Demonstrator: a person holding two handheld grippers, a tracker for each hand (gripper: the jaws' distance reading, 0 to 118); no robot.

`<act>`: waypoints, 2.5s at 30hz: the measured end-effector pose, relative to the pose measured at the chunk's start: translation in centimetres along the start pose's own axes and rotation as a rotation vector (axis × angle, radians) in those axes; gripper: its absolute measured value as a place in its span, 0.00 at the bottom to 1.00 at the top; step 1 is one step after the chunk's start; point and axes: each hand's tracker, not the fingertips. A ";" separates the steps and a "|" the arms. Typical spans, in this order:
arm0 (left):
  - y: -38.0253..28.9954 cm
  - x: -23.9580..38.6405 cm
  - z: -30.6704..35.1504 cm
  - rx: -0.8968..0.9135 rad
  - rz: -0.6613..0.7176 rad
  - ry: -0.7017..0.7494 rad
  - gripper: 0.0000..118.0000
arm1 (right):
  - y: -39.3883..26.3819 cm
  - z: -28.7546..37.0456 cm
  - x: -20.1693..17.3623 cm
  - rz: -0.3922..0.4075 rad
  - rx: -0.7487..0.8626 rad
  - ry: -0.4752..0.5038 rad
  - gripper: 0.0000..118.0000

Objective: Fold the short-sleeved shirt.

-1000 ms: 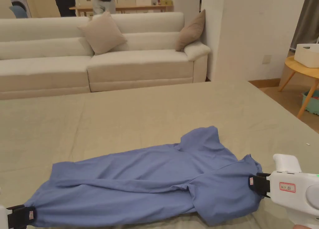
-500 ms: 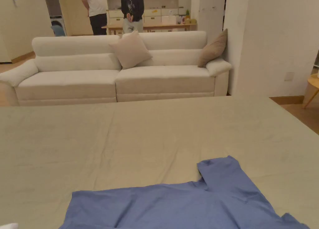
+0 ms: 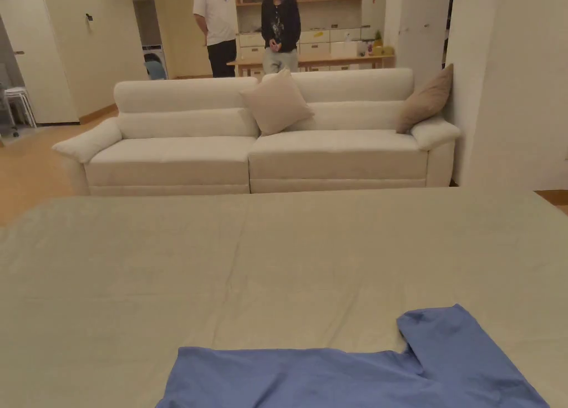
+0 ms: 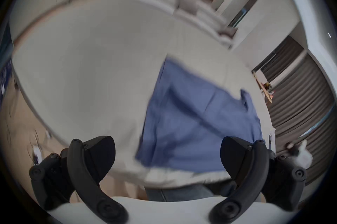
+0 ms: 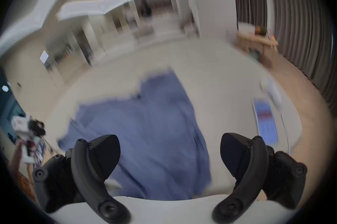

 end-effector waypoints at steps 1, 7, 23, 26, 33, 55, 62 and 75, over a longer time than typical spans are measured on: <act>1.4 1.9 2.5 0.120 -0.090 0.017 0.97 | 2.2 1.2 -1.0 0.018 0.134 0.015 0.96; 5.8 8.6 10.3 0.609 -0.260 0.067 0.80 | 9.7 2.4 -5.1 0.057 0.277 0.018 0.98; 17.0 5.8 -21.9 -0.240 -0.200 -0.013 0.00 | 9.8 -2.9 -7.9 0.164 0.225 -0.111 0.02; 17.0 4.8 -26.6 -0.312 -0.172 0.141 0.75 | 9.7 -3.5 -7.0 0.151 0.186 -0.119 0.02; 16.2 5.5 -30.1 -0.392 -0.187 0.164 0.89 | 9.0 -4.7 -5.6 0.144 0.131 -0.162 0.02; 14.6 8.6 -23.1 -0.240 -0.392 0.060 0.04 | 8.7 -32.8 5.2 0.049 -0.464 -0.105 0.90; 14.9 8.6 -23.2 -0.212 -0.329 0.035 0.04 | 6.8 -38.5 4.5 0.073 -0.563 -0.236 0.76; 14.8 8.3 -24.5 -0.188 -0.258 0.050 0.04 | 6.8 -35.9 1.1 0.207 -0.450 -0.141 0.05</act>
